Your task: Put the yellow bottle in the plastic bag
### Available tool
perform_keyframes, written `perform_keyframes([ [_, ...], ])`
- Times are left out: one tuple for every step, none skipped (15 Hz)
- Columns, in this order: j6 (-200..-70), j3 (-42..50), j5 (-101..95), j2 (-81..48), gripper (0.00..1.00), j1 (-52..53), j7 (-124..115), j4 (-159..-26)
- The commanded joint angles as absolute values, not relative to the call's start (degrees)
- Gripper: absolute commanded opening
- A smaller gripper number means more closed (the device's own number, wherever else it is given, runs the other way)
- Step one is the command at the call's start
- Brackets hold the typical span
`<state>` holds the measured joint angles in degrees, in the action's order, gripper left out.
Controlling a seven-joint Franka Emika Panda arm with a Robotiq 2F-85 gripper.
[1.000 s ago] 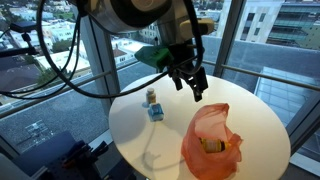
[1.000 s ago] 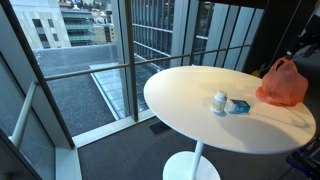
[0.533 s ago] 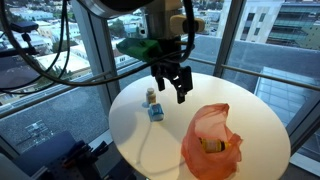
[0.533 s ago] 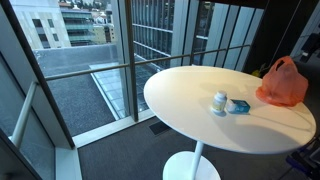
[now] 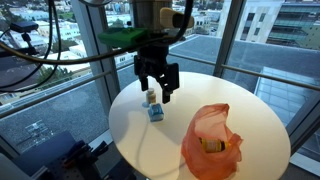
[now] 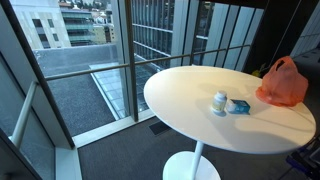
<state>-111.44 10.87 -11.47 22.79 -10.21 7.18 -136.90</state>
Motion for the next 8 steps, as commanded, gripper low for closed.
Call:
perform_keyframes([
  [-108.35, 10.93, -10.76, 25.57, 1.00, -9.66, 9.62, -137.78],
  [-107.91, 10.95, -10.85, 25.81, 1.00, -9.57, 9.83, -137.87],
  [-107.79, 10.98, -10.97, 26.02, 1.00, -9.59, 9.87, -138.13],
  [-107.61, 11.02, -11.01, 26.22, 1.00, -9.58, 9.98, -138.38],
  [-107.86, 11.09, -11.11, 26.53, 1.00, -9.60, 10.15, -138.83],
  [-108.47, 10.83, -11.44, 24.66, 1.00, -9.81, 8.74, -137.63],
  [-108.47, 10.83, -11.44, 24.83, 1.00, -9.81, 8.84, -137.95],
  [-108.47, 10.83, -11.44, 24.96, 1.00, -9.80, 8.91, -138.16],
])
